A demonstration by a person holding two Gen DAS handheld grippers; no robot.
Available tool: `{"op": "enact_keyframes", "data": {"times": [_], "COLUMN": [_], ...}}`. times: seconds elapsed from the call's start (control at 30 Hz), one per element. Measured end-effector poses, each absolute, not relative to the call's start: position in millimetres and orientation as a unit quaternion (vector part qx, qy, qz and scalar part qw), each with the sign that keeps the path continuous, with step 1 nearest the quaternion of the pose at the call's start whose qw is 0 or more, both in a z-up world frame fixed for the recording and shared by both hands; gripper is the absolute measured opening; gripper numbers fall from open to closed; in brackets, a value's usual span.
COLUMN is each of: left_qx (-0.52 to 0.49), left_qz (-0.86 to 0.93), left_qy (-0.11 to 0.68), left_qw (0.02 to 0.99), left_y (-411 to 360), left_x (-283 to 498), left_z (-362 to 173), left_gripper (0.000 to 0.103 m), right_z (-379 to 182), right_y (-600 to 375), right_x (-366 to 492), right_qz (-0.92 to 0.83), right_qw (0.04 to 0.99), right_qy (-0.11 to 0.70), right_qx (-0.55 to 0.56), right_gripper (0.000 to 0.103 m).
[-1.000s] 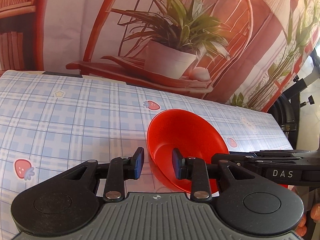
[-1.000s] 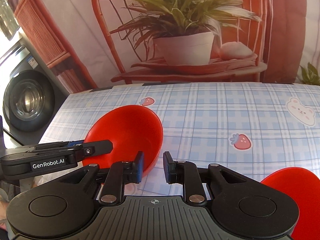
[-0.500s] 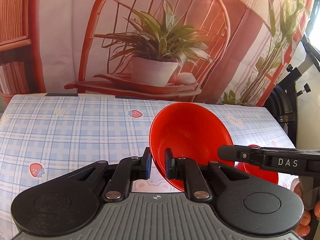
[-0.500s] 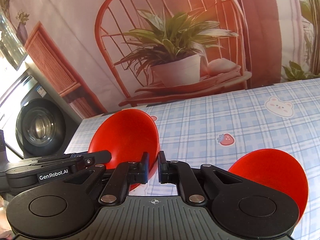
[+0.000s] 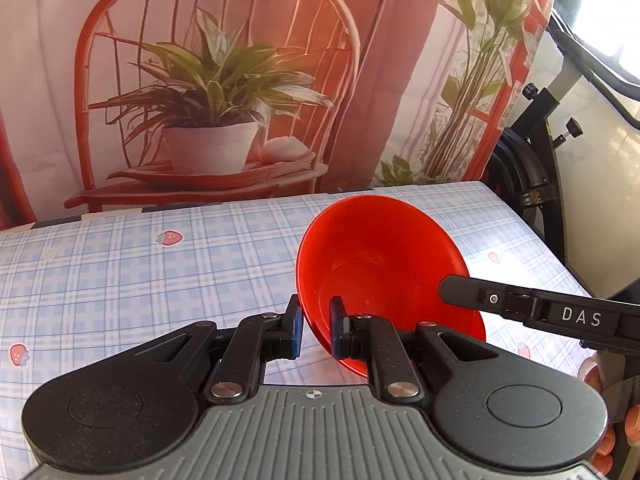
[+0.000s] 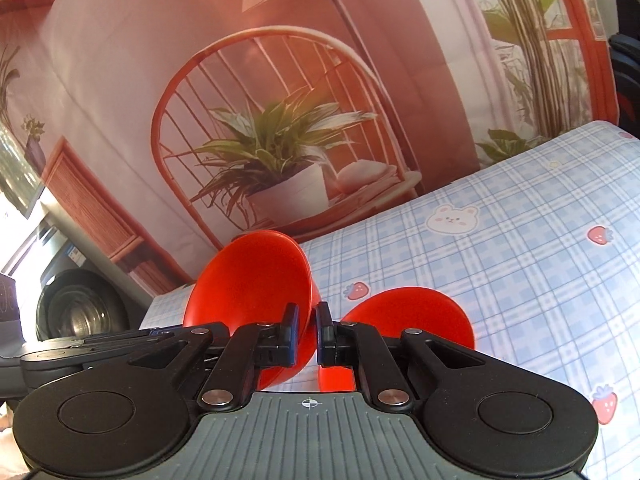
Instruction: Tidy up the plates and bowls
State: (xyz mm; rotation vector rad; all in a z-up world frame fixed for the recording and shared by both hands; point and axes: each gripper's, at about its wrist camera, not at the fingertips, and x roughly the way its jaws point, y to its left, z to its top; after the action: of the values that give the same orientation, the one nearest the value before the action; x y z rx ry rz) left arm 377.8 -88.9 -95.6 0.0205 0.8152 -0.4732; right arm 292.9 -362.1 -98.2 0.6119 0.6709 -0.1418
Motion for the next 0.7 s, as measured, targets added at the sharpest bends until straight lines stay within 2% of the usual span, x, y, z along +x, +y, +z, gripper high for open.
{"op": "enact_keyframes", "data": {"times": [0.37,0.7], "left_qx": [0.052,0.074], "left_qz": [-0.250,-0.230], "left_qy": [0.420,0.435], "left_qw": [0.871,0.867], "left_y": [-146,-165], "left_x": [381,381], "left_z": [-123,-143], "left_gripper": [0.015,0.015], "right_z": [-124,-140], "right_y": [-404,-415], "right_x": [254,246], "right_qz": [-0.109,-0.114], "right_qw": [0.879,0.872], "right_qy": [0.313,0.311], "right_qx": [0.343,0.361], "right_gripper": [0.008,0.009]}}
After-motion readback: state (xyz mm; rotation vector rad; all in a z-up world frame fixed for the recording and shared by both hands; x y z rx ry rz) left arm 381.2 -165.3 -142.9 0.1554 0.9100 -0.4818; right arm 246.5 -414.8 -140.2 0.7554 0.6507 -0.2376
